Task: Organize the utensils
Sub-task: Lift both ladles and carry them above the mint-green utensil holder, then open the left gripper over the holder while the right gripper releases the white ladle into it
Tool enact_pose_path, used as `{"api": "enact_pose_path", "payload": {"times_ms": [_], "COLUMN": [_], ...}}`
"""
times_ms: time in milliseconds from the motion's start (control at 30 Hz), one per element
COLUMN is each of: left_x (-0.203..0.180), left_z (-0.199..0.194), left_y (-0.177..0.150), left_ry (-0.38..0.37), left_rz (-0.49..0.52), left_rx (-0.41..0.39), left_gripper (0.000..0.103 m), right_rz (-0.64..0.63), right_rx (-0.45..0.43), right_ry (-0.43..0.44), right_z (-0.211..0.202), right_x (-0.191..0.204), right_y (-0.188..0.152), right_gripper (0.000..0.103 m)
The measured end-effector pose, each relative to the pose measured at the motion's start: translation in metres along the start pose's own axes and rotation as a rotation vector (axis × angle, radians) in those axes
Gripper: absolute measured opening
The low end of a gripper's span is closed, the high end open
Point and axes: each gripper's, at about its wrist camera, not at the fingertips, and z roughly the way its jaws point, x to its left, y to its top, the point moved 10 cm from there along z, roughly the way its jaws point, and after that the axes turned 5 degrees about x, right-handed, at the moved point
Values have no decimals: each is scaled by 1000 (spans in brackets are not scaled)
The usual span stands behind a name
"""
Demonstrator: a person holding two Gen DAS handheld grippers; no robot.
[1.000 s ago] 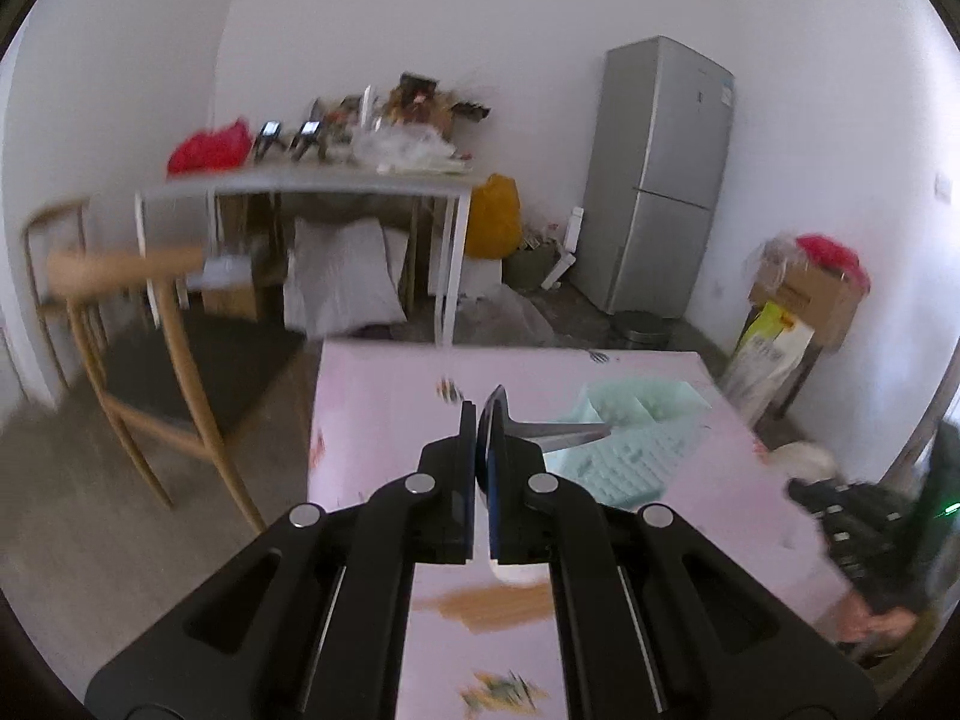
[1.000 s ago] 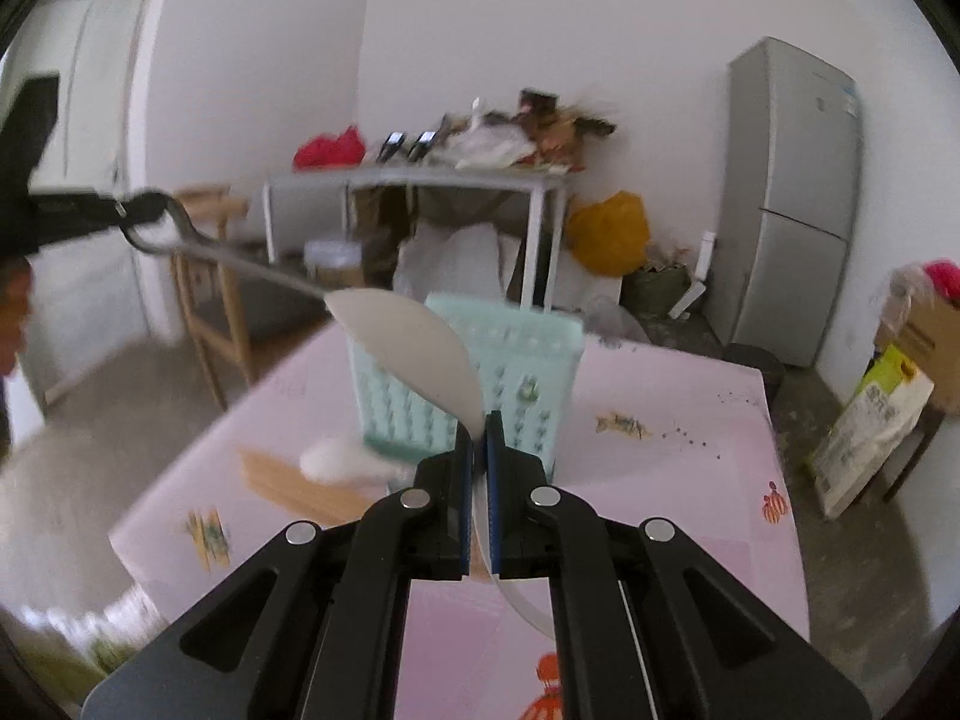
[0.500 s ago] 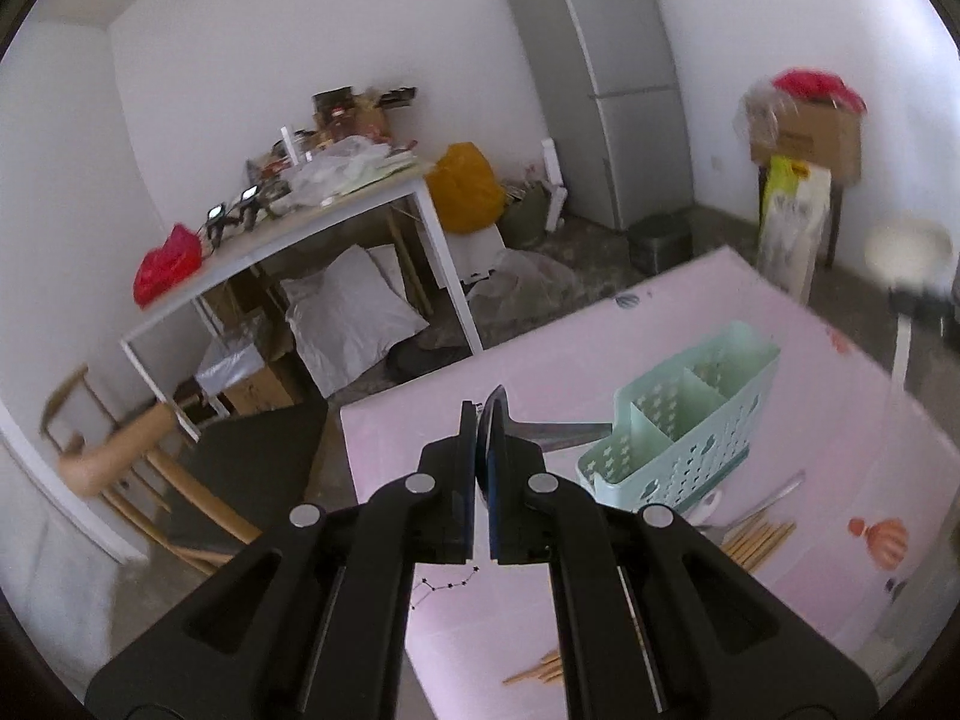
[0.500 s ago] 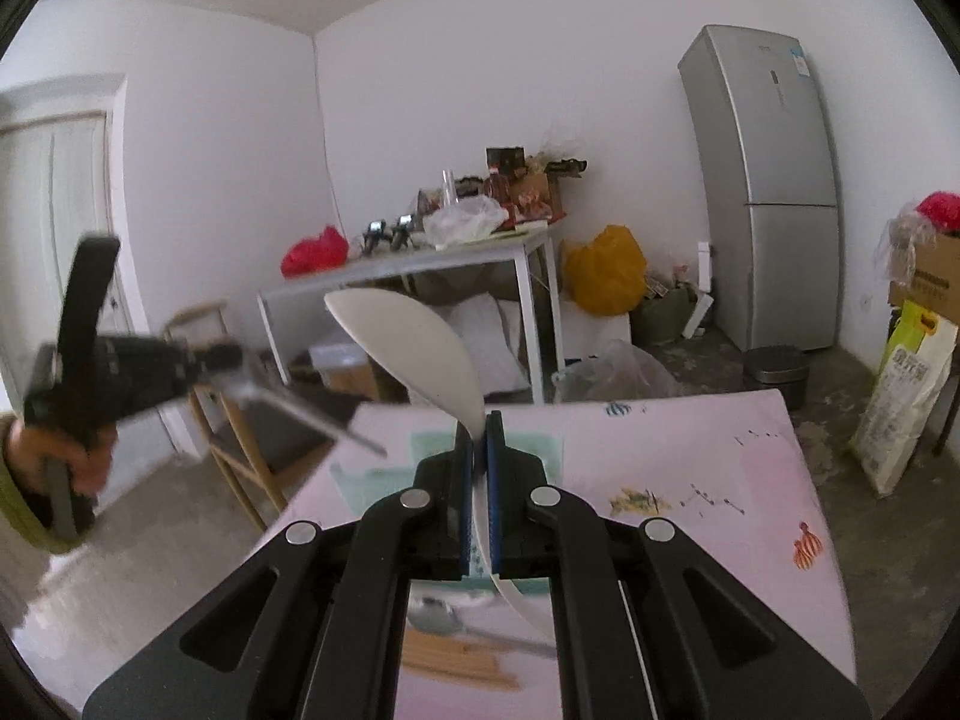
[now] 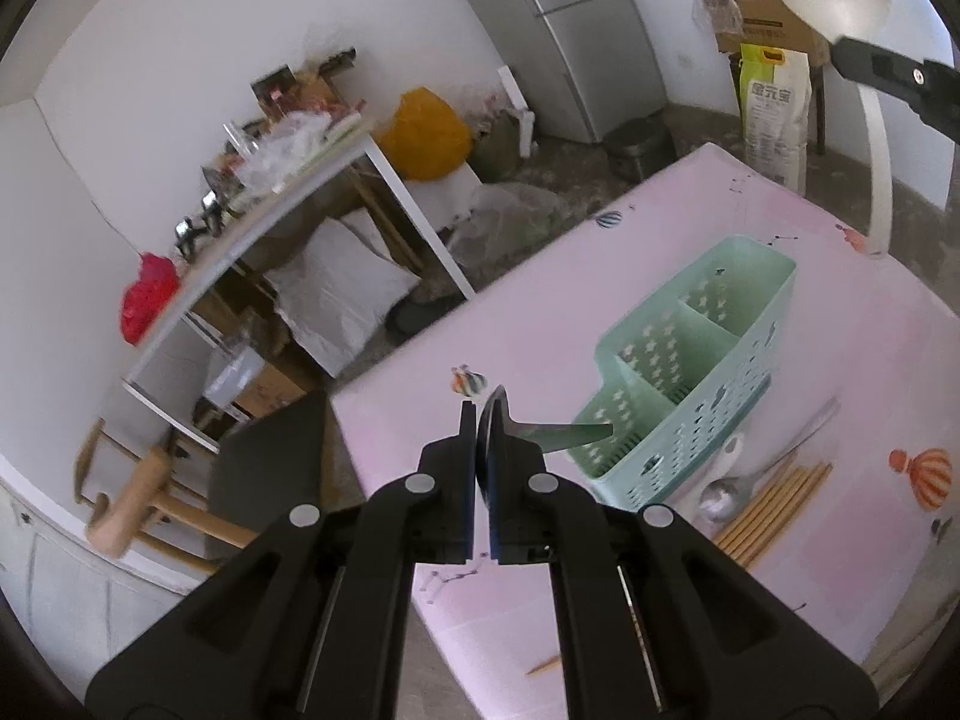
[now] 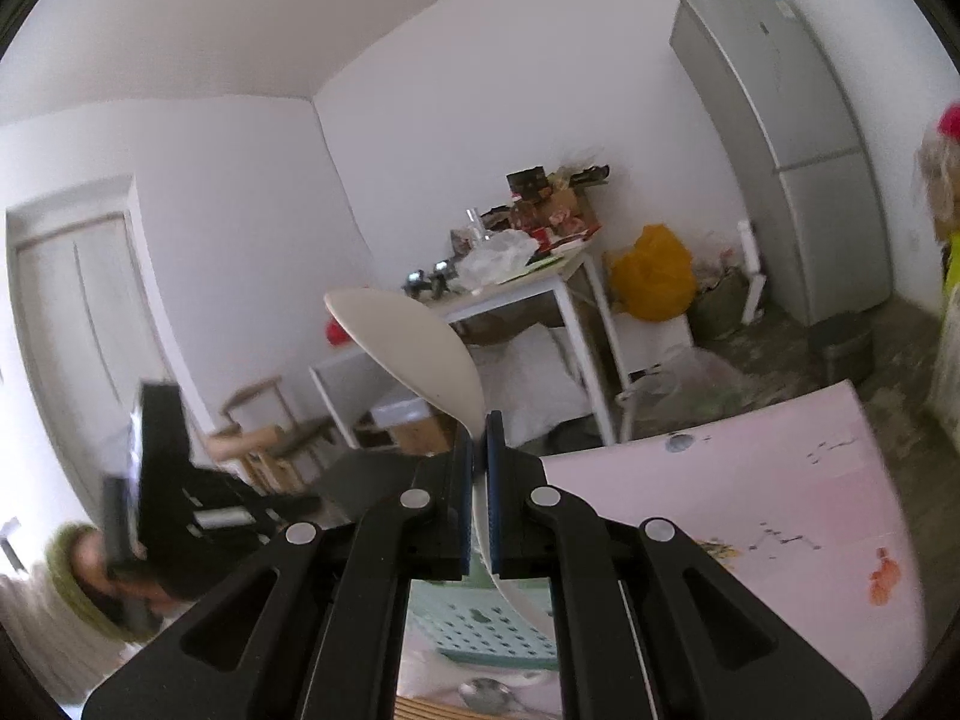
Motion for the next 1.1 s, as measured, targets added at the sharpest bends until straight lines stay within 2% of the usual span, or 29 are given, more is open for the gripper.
{"api": "enact_pose_path", "payload": {"times_ms": [167,333,367,433,500,533,633,700,900,1033,1067,1100], "left_x": [-7,-8,-5,-1,6,9,25,37,56,54,50,49], "left_z": [23,33,33,32,28,25,15,9,6,6,5,4], "left_y": [1,4,4,5,6,6,2,-6,-54,-90,-100,-107], "left_ry": [-44,-86,-91,-88,-88,-89,-87,-71,-102,-141,-156,-162], "left_rz": [-29,-88,-109,-132,-163,-182,-270,-336,-492,-578,-602,-615], "left_rx": [45,37,32,12,-18,-33,-91,-117,-98,-73,-67,-64], "left_gripper": [2,8,12,29,35,42,58,64,72,77,77,78], "right_rz": [101,137,142,155,165,165,160,159,125,38,20,4], "right_rx": [21,61,69,85,90,90,104,126,207,252,267,280], "right_ry": [112,151,155,166,180,181,170,163,84,5,-10,-26], "right_z": [25,54,59,69,74,77,85,89,100,96,97,96], "right_x": [-7,-13,-14,-16,-17,-18,-21,-25,-42,-42,-42,-42], "right_y": [8,5,4,4,3,2,-4,-14,-47,-62,-63,-66], "right_gripper": [4,4,4,4,4,4,4,4,5,9,12,22]}}
